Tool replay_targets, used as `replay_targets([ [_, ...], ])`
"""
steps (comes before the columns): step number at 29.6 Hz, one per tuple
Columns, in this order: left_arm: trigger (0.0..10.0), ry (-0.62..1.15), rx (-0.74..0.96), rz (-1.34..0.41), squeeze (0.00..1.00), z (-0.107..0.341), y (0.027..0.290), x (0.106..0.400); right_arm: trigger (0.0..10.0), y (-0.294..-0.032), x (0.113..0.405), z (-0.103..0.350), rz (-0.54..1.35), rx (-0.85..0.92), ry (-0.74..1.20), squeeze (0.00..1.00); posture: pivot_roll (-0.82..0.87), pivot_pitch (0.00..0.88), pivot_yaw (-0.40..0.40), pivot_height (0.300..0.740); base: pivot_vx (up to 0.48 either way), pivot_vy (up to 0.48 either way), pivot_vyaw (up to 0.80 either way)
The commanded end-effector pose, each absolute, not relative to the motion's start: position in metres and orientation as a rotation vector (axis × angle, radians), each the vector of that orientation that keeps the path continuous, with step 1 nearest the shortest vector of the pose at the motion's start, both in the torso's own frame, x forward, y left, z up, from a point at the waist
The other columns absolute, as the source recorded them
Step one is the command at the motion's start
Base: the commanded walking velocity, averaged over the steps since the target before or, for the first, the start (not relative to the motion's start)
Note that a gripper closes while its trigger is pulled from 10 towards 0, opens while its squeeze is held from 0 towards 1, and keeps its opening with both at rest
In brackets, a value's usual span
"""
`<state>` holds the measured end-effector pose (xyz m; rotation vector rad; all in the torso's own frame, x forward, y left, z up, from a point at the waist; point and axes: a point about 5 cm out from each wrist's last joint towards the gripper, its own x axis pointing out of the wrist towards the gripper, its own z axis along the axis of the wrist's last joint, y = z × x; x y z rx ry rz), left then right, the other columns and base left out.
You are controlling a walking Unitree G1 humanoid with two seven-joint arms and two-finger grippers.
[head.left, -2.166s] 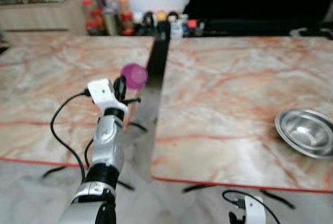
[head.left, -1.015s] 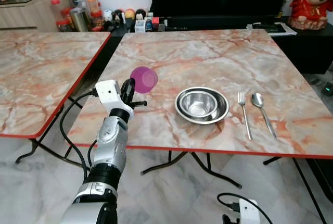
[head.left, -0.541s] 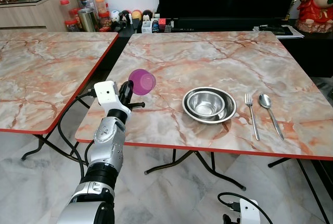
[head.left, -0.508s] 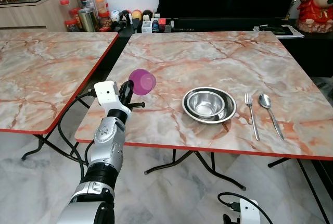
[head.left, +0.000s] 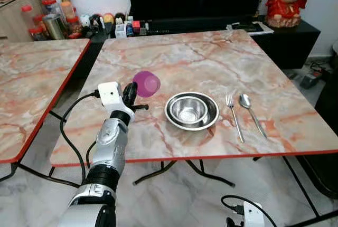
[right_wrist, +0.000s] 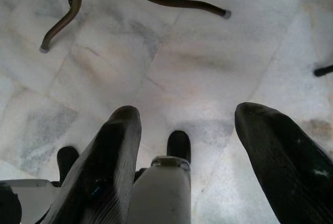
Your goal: Setting the table
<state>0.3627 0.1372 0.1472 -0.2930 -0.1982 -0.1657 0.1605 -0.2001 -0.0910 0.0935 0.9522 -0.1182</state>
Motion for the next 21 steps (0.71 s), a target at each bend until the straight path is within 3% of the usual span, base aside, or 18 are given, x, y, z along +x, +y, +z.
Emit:
replay_targets([
  [1,10.0,-0.196,-0.275,-0.173,0.00,0.1509,0.1365,0.3654,10.0,-0.1973,0.1642,-0.0897,-0.115,0.100,0.936,0.00,0.04,0.000,0.057,0.740,0.285,0.000,0.00],
  [6,10.0,-0.199,-0.273,-0.169,0.00,0.1516,0.1372,0.3654,10.0,-0.1961,0.1626,-0.0905,-0.116,0.106,0.939,0.00,0.04,0.000,0.062,0.740,0.281,0.000,0.00],
  [21,10.0,-0.183,-0.284,-0.159,0.00,0.1526,0.1413,0.3679,10.0,-0.1940,0.1584,-0.0925,-0.127,0.118,0.946,0.00,0.04,0.000,0.074,0.740,0.000,0.000,0.00],
])
